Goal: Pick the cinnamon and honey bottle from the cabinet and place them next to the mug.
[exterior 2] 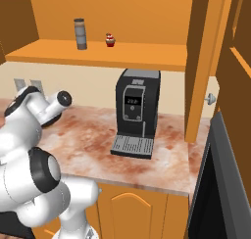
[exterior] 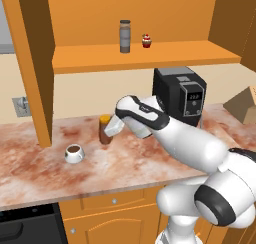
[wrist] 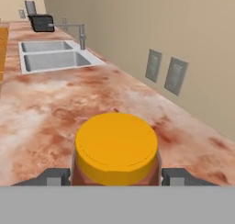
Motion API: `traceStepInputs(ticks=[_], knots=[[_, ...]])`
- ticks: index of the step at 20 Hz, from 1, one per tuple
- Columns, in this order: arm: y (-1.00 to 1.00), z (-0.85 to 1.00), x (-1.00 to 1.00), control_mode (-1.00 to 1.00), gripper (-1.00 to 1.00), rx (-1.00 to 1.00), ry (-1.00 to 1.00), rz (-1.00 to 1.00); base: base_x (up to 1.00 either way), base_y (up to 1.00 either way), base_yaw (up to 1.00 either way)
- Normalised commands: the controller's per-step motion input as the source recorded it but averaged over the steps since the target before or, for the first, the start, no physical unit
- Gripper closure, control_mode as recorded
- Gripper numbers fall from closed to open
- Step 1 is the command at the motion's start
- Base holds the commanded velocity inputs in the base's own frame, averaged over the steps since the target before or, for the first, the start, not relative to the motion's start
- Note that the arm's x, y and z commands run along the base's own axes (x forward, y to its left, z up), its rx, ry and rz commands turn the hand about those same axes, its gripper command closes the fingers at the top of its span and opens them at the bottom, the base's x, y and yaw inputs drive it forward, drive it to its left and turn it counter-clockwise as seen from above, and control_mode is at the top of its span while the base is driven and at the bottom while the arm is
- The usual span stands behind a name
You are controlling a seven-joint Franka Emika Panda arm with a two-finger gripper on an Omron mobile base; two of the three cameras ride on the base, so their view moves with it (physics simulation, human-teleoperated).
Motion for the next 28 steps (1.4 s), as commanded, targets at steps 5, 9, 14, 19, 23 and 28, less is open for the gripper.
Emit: traceStepInputs(ticks=[5, 9, 14, 19, 23, 28], knots=[[0.03, -0.18, -0.01, -1.0, 1.0, 0.12, 0.01, 0.13, 0.0, 0.0, 0.0], [0.0, -0.3, 0.0, -1.0, 1.0, 0.07, 0.0, 0.17, 0.0, 0.0, 0.0], [0.0, -0.15, 0.0, -1.0, 1.0, 0.0, 0.0, 0.1, 0.0, 0.0, 0.0], [0.0, -0.16, 0.0, -1.0, 1.0, 0.0, 0.0, 0.06, 0.0, 0.0, 0.0], [0.01, -0.06, 0.0, -1.0, 1.0, 0.0, 0.0, 0.03, 0.0, 0.0, 0.0], [0.05, -0.03, 0.0, -1.0, 1.0, 0.0, 0.0, 0.0, 0.0, 0.0, 0.0]])
